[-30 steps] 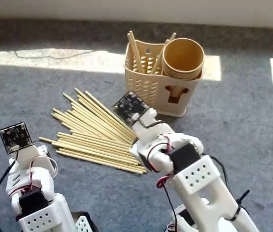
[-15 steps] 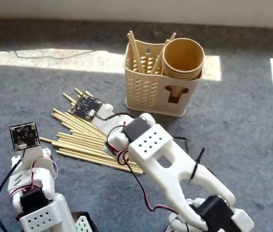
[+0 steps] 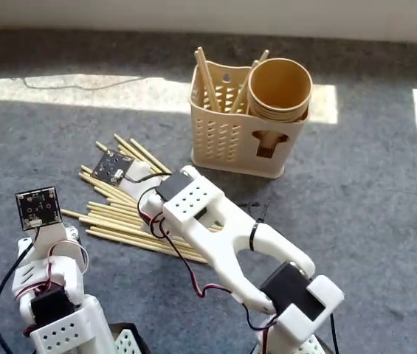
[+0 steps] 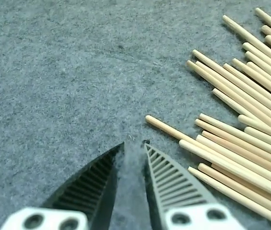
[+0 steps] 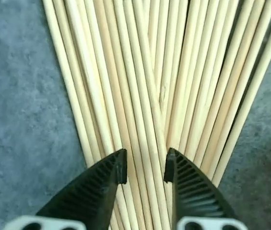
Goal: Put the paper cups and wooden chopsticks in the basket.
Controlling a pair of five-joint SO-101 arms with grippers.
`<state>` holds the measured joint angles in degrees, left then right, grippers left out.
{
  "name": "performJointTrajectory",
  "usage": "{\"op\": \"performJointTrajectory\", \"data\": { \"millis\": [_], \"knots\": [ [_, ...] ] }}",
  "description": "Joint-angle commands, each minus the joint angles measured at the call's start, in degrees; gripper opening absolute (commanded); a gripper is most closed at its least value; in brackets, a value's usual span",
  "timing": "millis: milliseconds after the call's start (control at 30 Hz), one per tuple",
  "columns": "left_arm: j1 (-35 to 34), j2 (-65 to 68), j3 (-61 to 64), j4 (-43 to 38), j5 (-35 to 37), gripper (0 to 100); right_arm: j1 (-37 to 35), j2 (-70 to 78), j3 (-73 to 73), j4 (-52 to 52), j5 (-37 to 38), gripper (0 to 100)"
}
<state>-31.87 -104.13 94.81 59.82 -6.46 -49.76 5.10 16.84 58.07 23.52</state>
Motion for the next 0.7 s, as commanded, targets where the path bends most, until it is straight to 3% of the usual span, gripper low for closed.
{"op": "performJointTrajectory", "data": {
  "millis": [0,667],
  "knots": [
    [-0.40,-0.48,-0.13,-1.05,-0.44,7,1.80,0.75,-2.42,-5.41,0.70,14.0],
    [-0.57,-0.48,-0.04,-0.97,-0.44,7,2.86,6.73,-2.68,-5.23,0.70,0.5]
  ]
}}
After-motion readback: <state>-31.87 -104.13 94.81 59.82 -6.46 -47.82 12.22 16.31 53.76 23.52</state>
